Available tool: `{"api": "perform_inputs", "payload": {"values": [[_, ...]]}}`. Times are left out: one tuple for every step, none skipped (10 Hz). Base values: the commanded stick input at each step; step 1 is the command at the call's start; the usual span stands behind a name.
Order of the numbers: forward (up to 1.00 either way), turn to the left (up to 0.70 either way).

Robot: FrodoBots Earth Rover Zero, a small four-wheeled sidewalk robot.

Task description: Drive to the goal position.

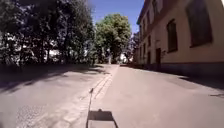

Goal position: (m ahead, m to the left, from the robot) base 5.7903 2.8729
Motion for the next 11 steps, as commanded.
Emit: {"api": "perform_inputs", "payload": {"values": [[0.7, 0.0], [0.7, 0.0], [0.7, 0.0], [0.7, 0.0], [0.7, 0.0], [0.7, 0.0], [0.7, 0.0], [0.7, 0.0], [0.7, 0.0], [0.7, 0.0], [0.7, 0.0]]}}
